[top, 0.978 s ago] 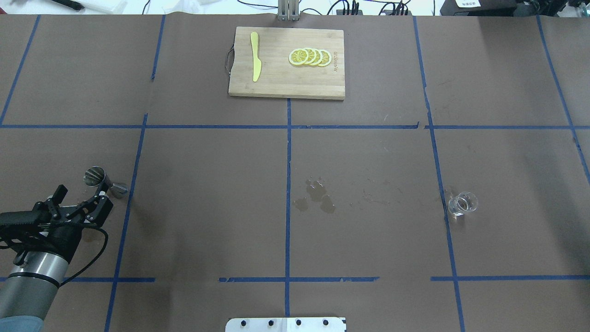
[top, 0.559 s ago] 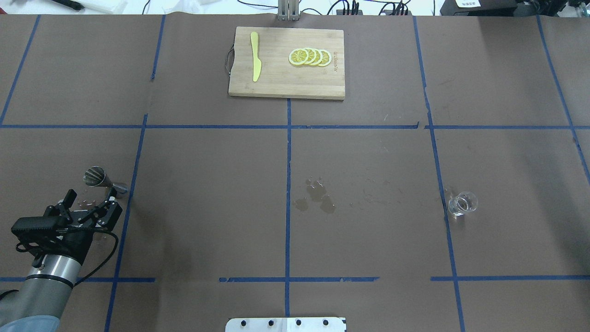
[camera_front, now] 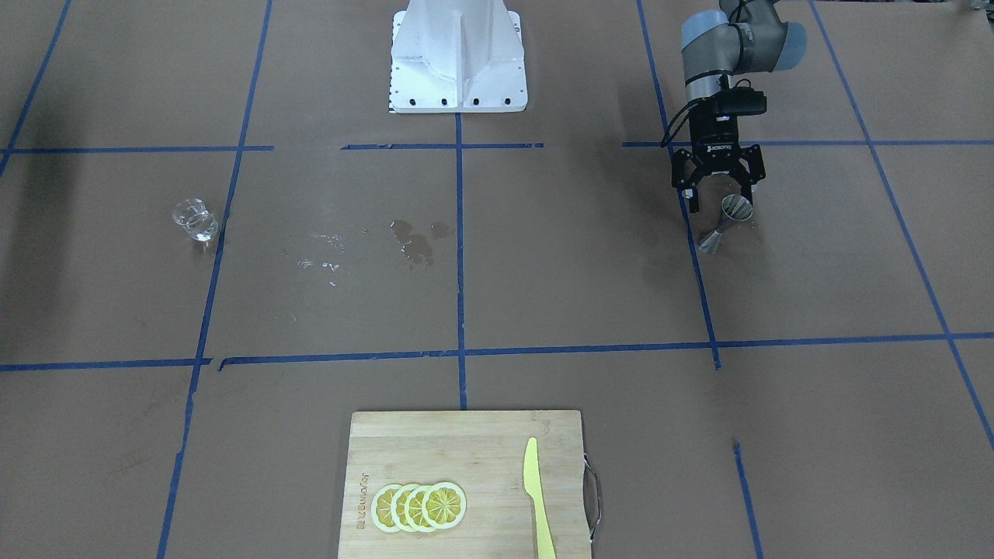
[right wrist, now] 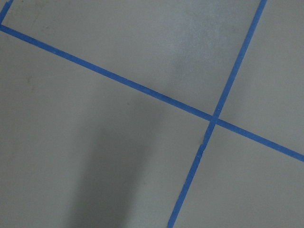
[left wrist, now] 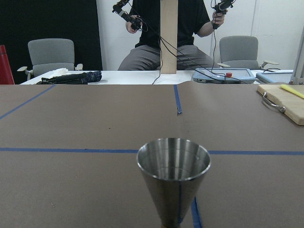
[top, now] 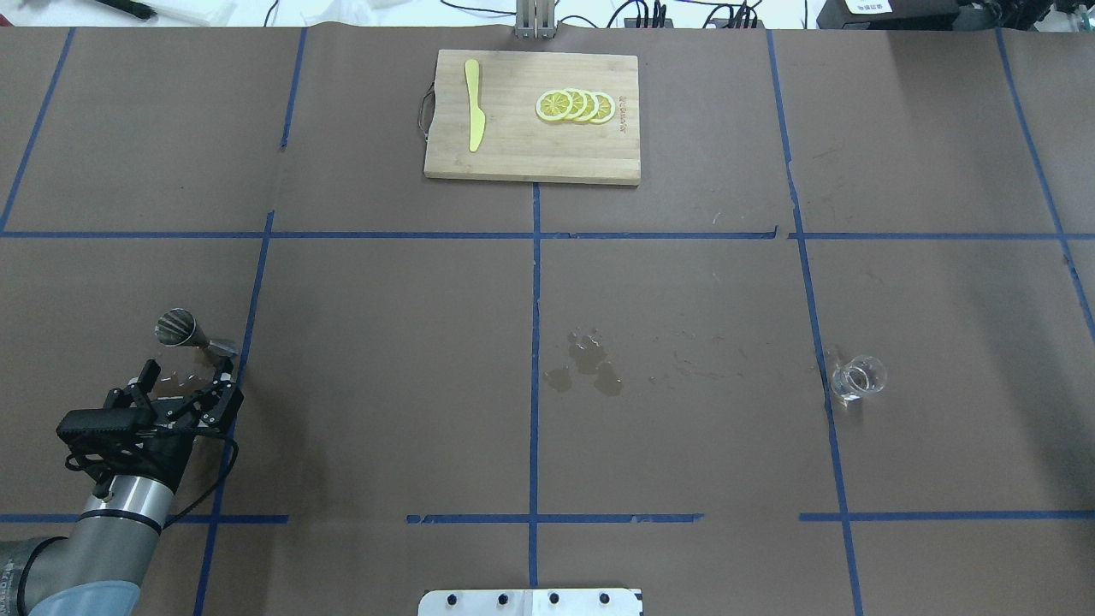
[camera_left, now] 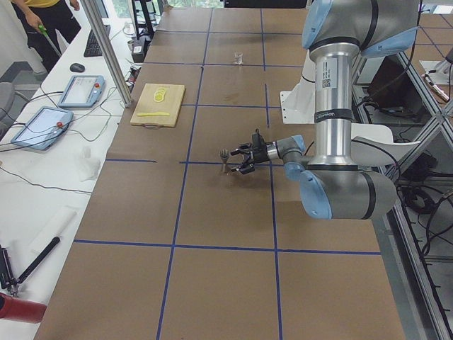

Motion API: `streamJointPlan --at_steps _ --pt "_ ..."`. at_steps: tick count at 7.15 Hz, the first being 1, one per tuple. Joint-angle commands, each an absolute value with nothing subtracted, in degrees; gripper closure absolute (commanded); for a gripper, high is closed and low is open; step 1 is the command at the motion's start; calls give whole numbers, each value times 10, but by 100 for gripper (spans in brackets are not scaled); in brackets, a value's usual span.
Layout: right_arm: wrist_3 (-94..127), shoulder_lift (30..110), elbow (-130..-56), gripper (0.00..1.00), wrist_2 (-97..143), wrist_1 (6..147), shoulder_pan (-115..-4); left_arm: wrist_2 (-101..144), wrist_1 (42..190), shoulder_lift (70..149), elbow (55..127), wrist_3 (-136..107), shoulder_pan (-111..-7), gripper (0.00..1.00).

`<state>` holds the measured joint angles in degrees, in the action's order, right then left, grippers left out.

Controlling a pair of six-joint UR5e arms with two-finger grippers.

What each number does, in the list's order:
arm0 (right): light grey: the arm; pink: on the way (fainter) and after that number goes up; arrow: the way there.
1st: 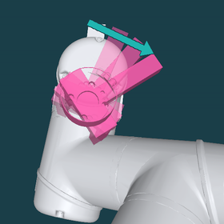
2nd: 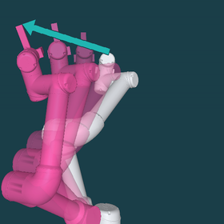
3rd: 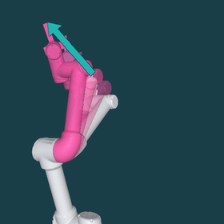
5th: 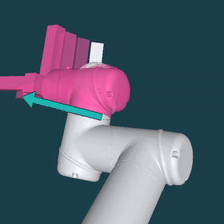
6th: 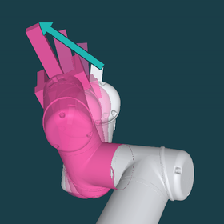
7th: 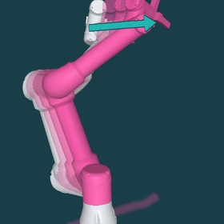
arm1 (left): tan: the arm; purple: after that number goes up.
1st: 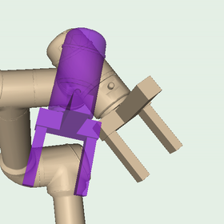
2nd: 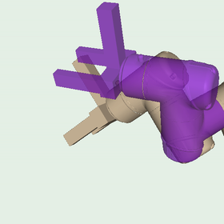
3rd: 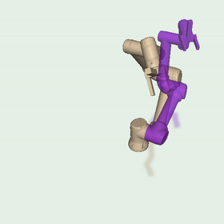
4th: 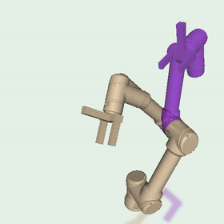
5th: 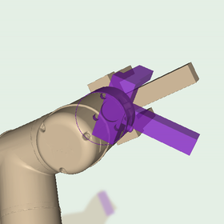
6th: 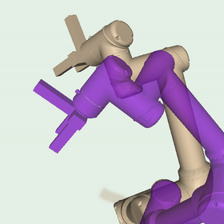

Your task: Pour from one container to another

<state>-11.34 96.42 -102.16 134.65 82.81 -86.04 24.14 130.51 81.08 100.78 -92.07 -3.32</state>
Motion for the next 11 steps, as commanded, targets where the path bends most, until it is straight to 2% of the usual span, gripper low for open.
streamJointPlan --at_steps 1,4,7,9,11 --pt "-114 964 -1022 0 1346 827 -860 243 1351 812 962 -921 -35 6" --pt "-114 966 -1020 0 1346 812 -861 243 1354 814 957 -921 -35 13" --pt "-114 966 -1019 0 1346 808 -861 241 1409 836 957 -836 -41 8" --pt "-114 966 -1013 0 1345 808 -861 239 1478 840 907 -797 -52 10" --pt "-114 966 -1015 0 1345 808 -861 241 1505 850 904 -759 -68 13"
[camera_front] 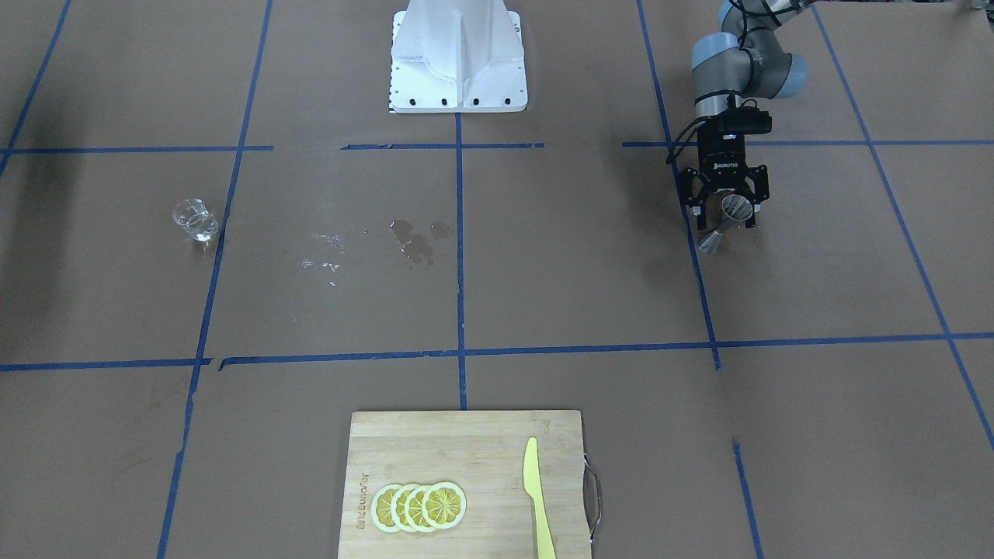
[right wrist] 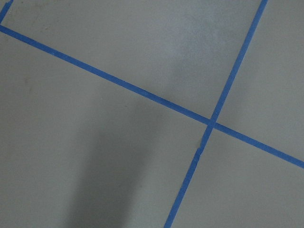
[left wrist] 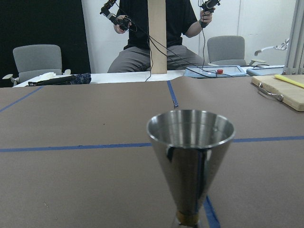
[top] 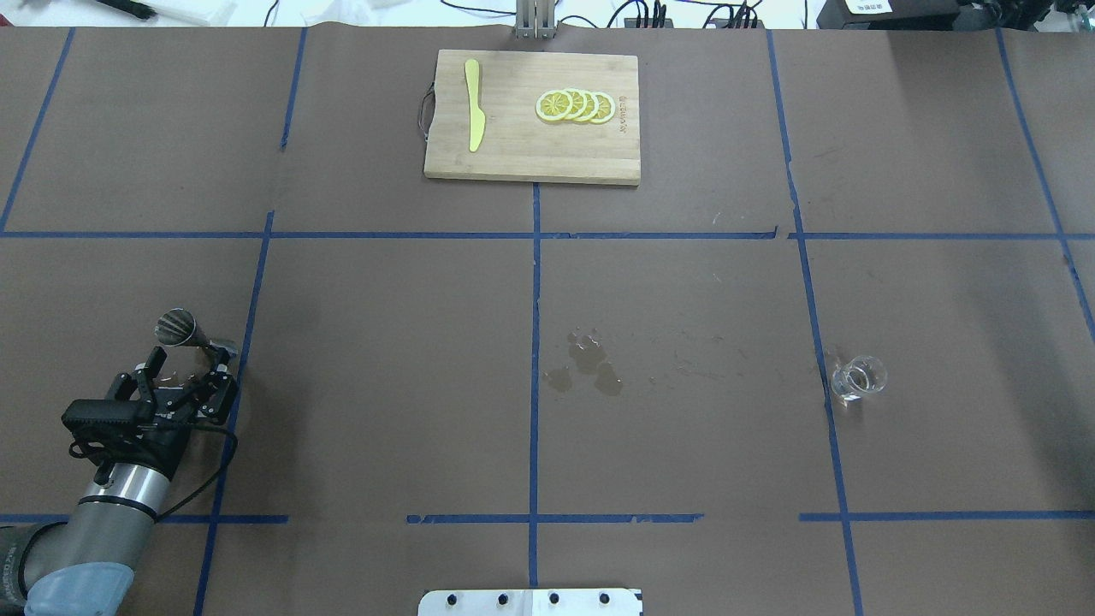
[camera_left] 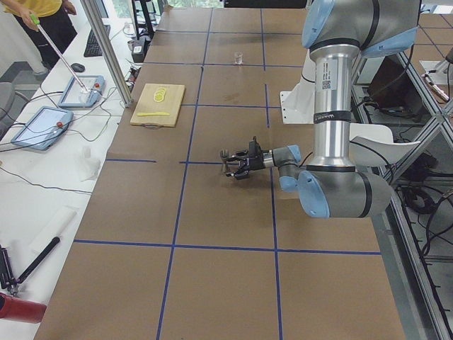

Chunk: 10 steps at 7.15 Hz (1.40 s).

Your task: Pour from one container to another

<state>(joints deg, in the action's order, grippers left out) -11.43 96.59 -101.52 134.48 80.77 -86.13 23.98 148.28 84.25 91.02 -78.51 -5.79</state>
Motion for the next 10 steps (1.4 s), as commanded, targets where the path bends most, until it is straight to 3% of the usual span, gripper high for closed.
streamJointPlan --at_steps 1,4,6,10 --pt "-114 965 -1015 0 1345 807 -861 241 1518 852 904 -746 -71 13" --pt "-114 965 -1015 0 1345 808 -861 242 1520 855 904 -745 -76 21" --pt "-114 965 -1014 0 1345 807 -861 243 1520 857 904 -744 -76 38" --pt "-113 964 -1014 0 1345 808 -861 243 1520 869 903 -725 -76 51"
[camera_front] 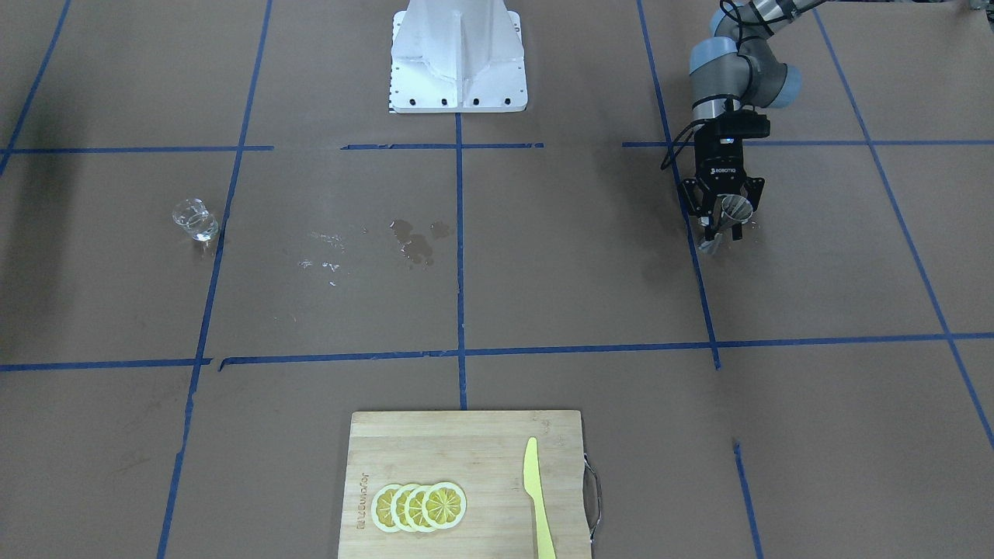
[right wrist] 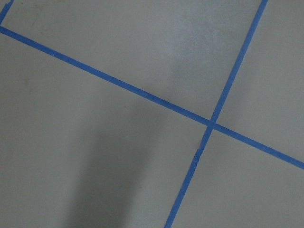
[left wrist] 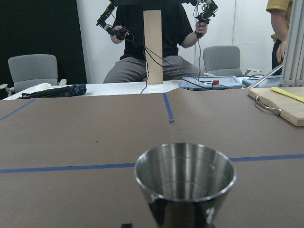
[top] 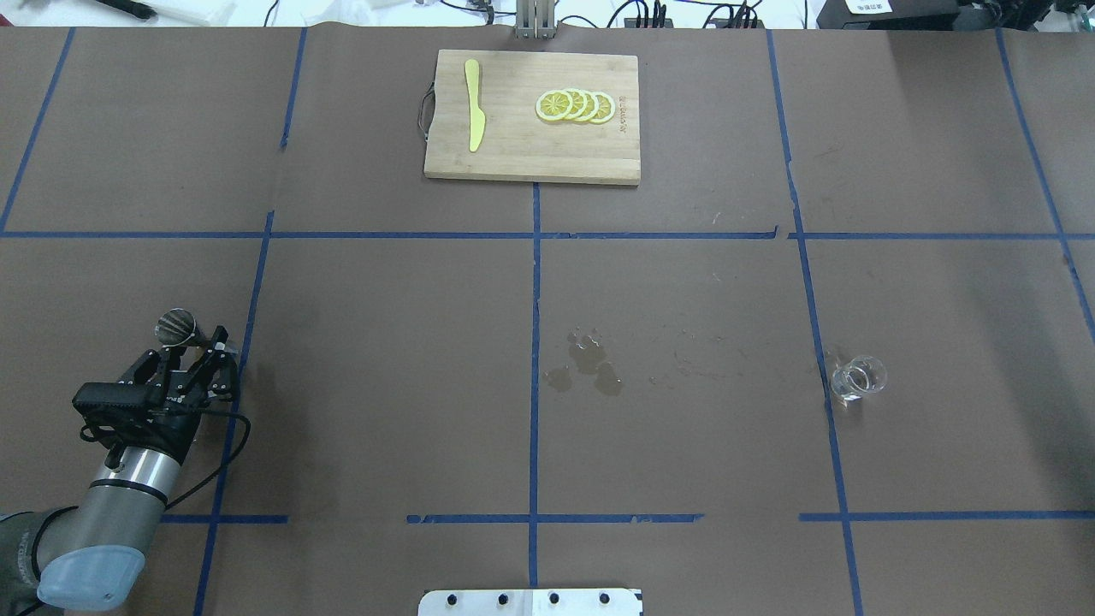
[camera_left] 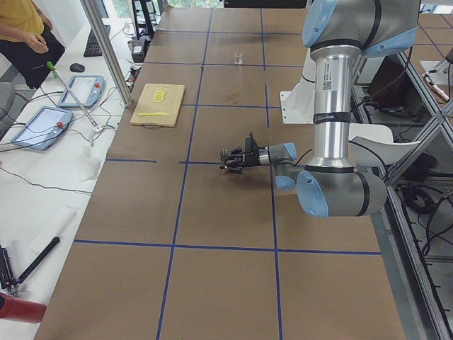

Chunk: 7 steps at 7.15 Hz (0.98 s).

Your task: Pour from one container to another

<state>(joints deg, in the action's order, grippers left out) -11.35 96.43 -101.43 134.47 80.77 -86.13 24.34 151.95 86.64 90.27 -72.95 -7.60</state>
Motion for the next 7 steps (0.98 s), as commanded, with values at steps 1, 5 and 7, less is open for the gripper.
streamJointPlan --at_steps 1,5,7 --pt "-113 964 -1014 0 1345 808 -861 243 1527 871 897 -725 -76 57" --pt "-113 964 -1018 0 1345 808 -861 243 1600 870 871 -707 -76 100" --pt "-99 963 -1019 0 1346 808 -861 243 1722 879 875 -541 -82 100"
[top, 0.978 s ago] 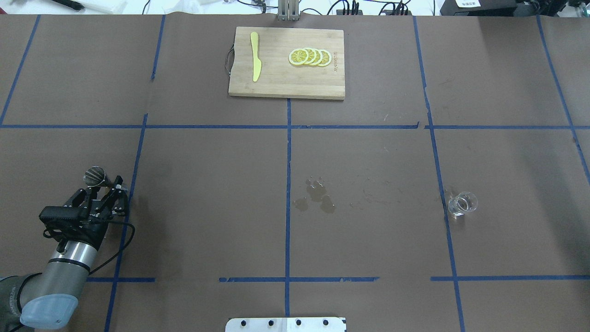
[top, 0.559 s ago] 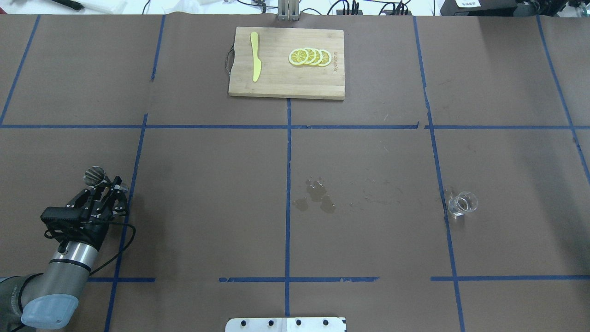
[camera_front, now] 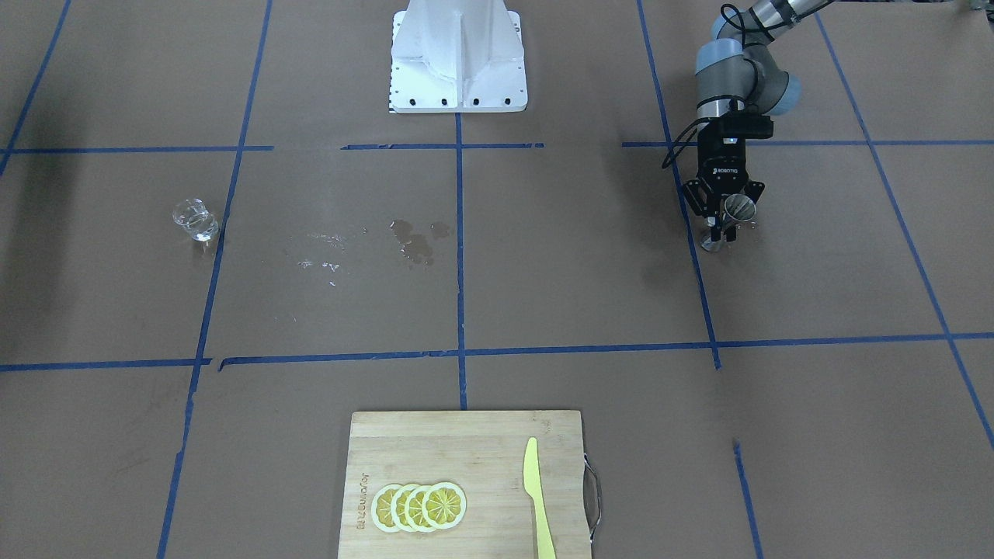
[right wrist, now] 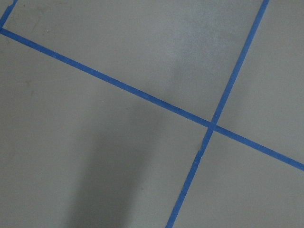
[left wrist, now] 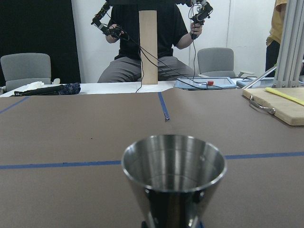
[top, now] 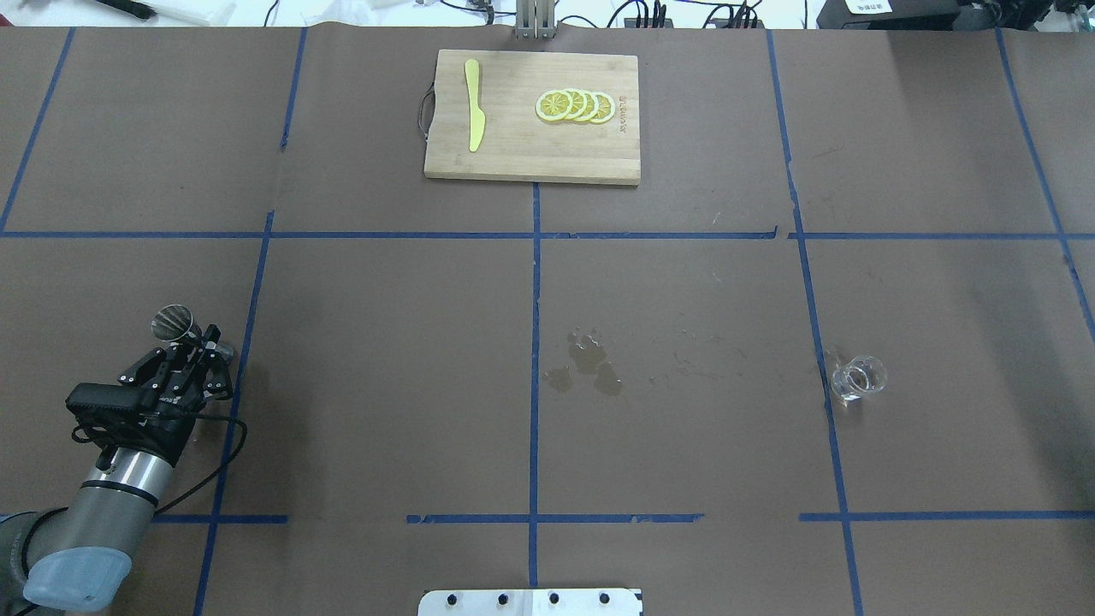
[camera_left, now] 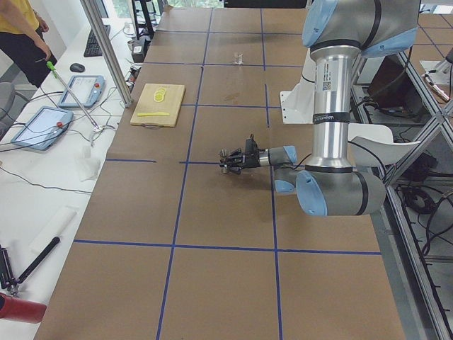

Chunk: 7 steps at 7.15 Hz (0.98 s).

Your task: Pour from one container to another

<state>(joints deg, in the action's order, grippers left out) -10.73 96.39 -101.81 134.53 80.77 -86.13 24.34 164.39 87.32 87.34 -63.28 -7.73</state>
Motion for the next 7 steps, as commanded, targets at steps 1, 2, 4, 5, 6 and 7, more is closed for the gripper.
streamJointPlan --at_steps 1,2,4,5,6,7 --pt "-99 963 -1019 0 1346 808 -861 243 1763 887 875 -470 -85 100" --pt "-99 962 -1017 0 1345 808 -861 243 1779 902 875 -466 -86 100" --pt "-97 960 -1016 0 1345 808 -861 242 1782 921 875 -467 -87 100" --pt "-94 958 -1018 0 1346 805 -861 243 1782 946 875 -467 -94 100" --pt "-94 956 -1024 0 1349 803 -861 245 1779 981 875 -457 -101 100" --pt "-90 955 -1029 0 1349 789 -860 257 1781 992 877 -419 -108 100"
